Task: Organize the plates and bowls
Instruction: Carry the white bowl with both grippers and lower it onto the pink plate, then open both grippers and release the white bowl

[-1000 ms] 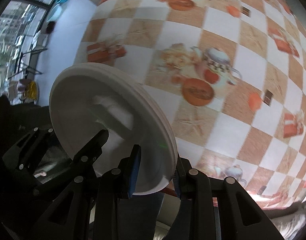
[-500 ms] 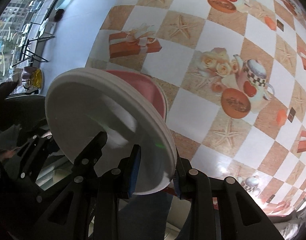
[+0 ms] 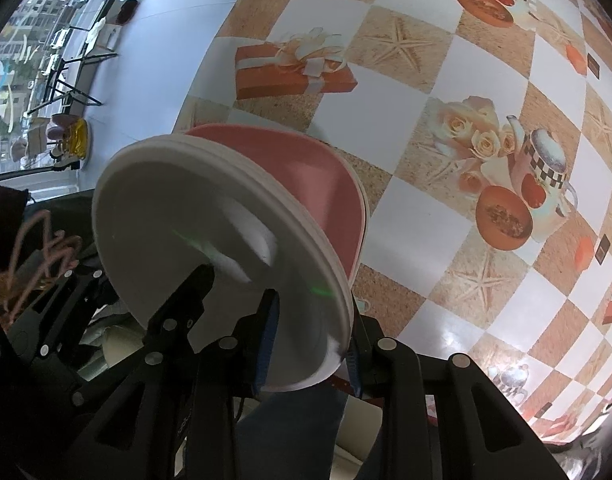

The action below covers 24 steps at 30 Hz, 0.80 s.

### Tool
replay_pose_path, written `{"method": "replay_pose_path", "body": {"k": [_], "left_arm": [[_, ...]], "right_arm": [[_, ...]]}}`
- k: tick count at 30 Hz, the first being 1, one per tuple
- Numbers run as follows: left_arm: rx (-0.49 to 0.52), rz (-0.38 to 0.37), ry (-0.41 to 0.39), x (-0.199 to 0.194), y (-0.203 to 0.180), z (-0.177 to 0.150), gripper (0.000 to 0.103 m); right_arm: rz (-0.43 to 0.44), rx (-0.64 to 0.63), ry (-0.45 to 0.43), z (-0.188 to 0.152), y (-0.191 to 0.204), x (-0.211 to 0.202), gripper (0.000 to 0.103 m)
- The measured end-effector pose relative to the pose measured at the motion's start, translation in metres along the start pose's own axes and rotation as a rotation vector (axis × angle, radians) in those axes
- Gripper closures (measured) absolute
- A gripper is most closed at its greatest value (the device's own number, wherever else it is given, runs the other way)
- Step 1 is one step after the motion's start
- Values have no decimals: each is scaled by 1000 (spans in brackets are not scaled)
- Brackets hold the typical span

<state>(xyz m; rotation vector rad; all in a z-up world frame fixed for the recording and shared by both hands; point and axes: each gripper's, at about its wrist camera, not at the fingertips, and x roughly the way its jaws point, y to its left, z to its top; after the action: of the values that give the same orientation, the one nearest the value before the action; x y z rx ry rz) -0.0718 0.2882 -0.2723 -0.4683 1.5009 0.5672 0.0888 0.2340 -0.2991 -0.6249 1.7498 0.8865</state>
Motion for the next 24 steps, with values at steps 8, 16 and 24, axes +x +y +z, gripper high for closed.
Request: {"method": "replay_pose_path", "body": {"k": [8, 16, 24], "left_arm": [[-2, 35, -65, -9, 4, 3, 22], [25, -21, -135, -30, -1, 10, 10], [148, -21, -235, -66, -41, 21, 10]], "right_arm": [[-6, 0, -59, 0, -4, -14, 23], [-50, 40, -154, -10, -38, -46, 16], [-88, 64, -225, -30, -62, -78, 16]]}}
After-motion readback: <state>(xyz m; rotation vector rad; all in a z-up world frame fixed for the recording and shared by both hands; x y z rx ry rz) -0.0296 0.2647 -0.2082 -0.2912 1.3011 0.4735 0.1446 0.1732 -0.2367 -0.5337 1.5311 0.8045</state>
